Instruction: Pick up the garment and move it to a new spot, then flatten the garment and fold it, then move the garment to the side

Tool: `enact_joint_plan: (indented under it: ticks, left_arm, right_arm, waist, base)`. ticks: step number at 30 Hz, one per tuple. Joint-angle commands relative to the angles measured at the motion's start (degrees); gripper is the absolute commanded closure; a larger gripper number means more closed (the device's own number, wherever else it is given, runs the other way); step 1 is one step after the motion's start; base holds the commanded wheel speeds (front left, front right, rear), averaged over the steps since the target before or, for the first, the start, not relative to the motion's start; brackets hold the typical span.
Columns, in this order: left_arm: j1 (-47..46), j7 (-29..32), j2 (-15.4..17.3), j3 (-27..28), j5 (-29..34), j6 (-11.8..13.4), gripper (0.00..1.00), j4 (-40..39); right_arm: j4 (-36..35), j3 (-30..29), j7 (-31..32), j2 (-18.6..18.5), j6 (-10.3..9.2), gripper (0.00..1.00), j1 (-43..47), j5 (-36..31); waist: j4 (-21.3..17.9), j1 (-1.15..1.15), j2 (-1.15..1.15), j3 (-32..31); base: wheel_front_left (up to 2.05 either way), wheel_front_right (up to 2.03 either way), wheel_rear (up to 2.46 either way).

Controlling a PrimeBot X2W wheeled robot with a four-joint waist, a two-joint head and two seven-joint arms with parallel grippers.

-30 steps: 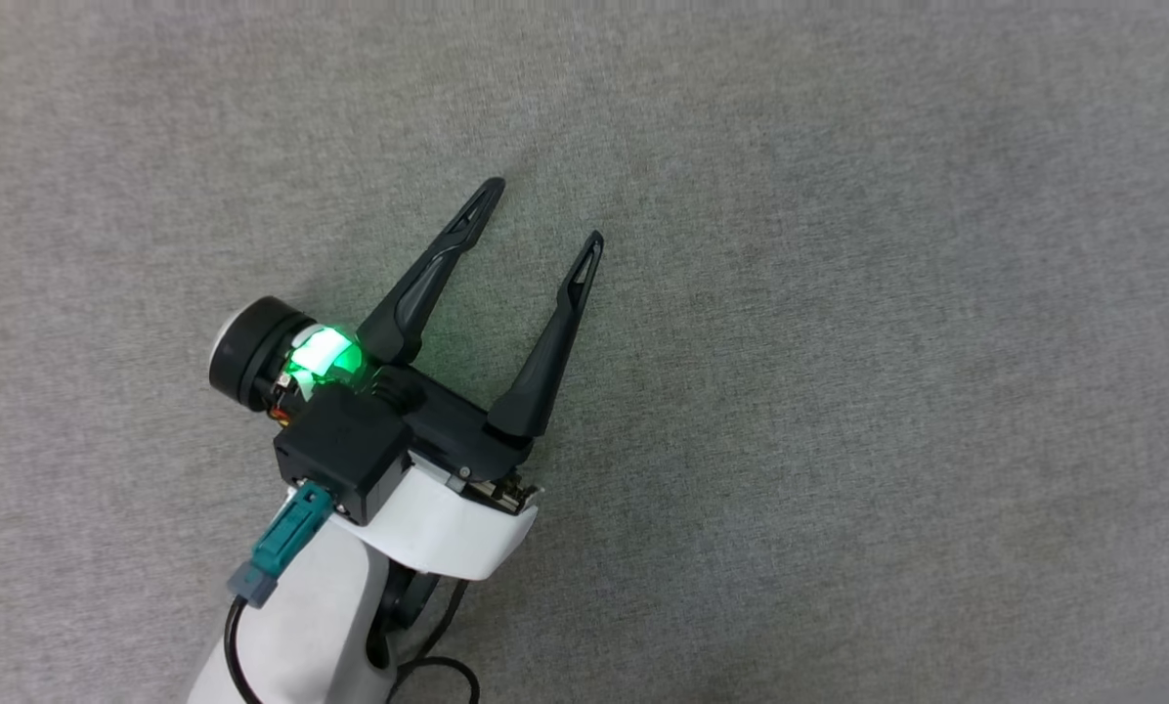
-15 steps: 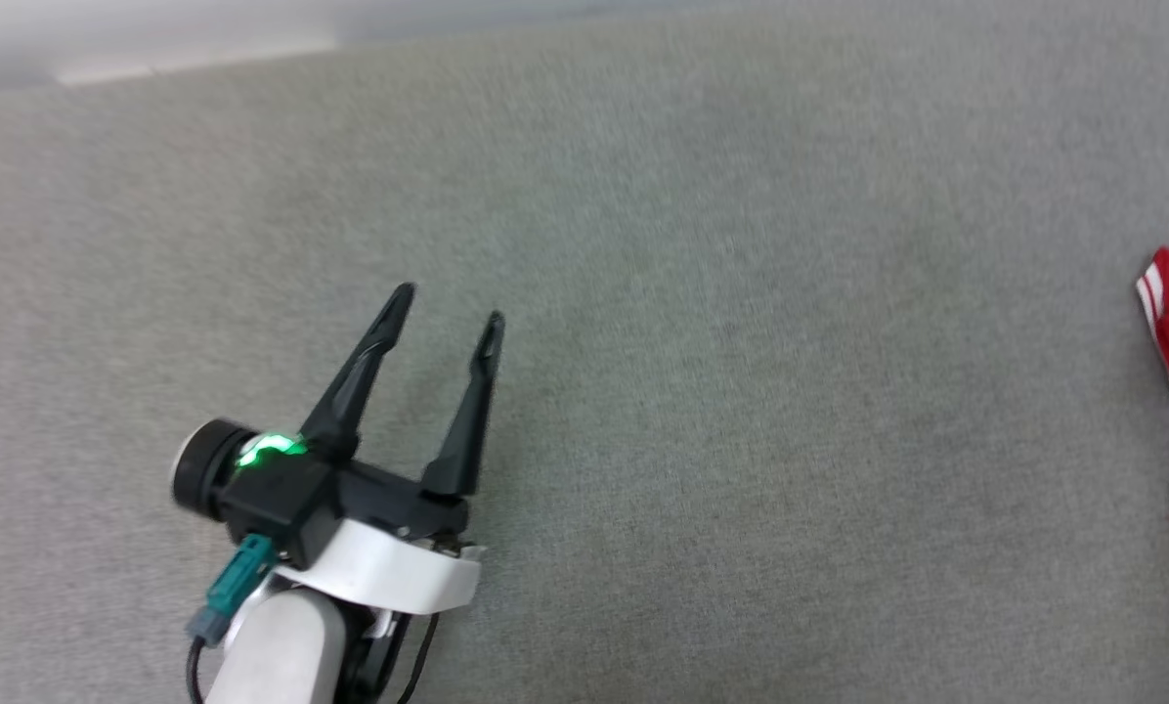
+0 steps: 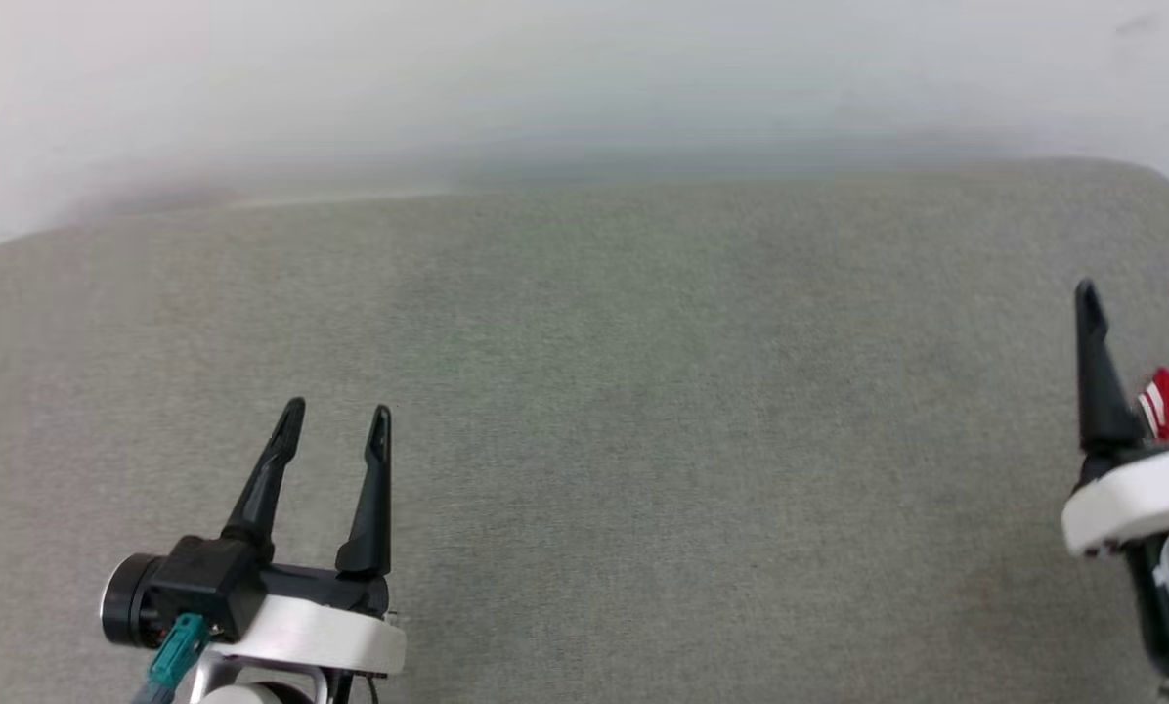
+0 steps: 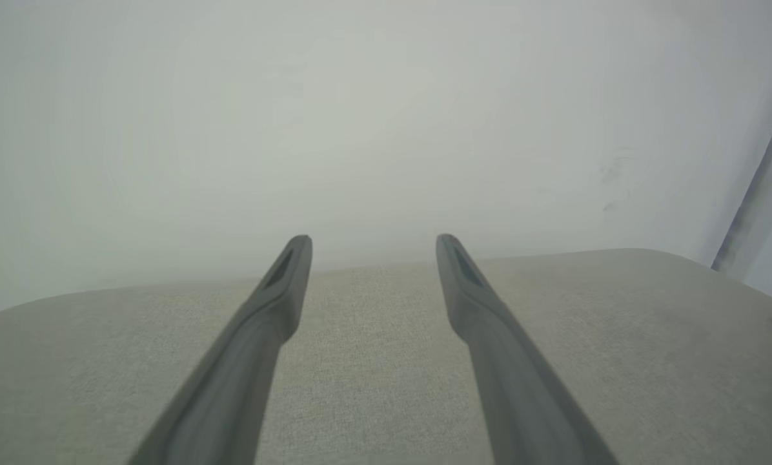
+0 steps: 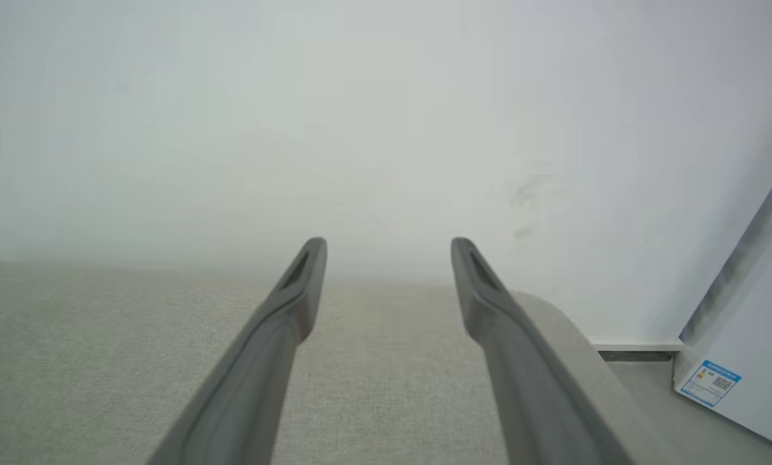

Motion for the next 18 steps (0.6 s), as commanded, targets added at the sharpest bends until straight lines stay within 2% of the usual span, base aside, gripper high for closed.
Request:
enact_joint_plan:
  ticks: [1, 6, 9, 18]
  left_arm:
    - [0.81, -0.1, -0.17, 0.44, 0.15, -0.07, 0.0, 0.53]
    - [1.91, -0.1, -0.59, 0.94, -0.58, -0.37, 0.0, 1.6]
    - [2.65, -0.1, -0.9, 1.3, -1.09, -0.51, 0.0, 2.23]
    - [3.66, -0.1, -1.3, 1.74, -2.85, -0.63, 0.0, 2.96]
  right_arm:
    - [-0.9, 0.39, -0.86, 1.05, -0.04, 0.0, 2.31, 1.06]
    - [-0.89, 1.84, -3.84, 3.3, -0.04, 0.0, 7.99, 4.77]
    - [0.87, 2.58, -5.86, 3.45, -0.04, 0.0, 10.12, 5.84]
    - [5.79, 4.87, -10.21, 4.91, -0.04, 0.0, 11.68, 6.11]
  waist:
    - [1.44, 0.02, 0.0, -1.39]
    - [2.43, 0.02, 0.0, -2.53]
    - [2.67, 0.02, 0.0, -3.09]
    - [2.48, 0.02, 0.0, -4.29]
  base:
    - [0.0, 0.0, 0.0]
    - [0.0, 0.0, 0.0]
    - [0.0, 0.0, 0.0]
    - [0.0, 0.0, 0.0]
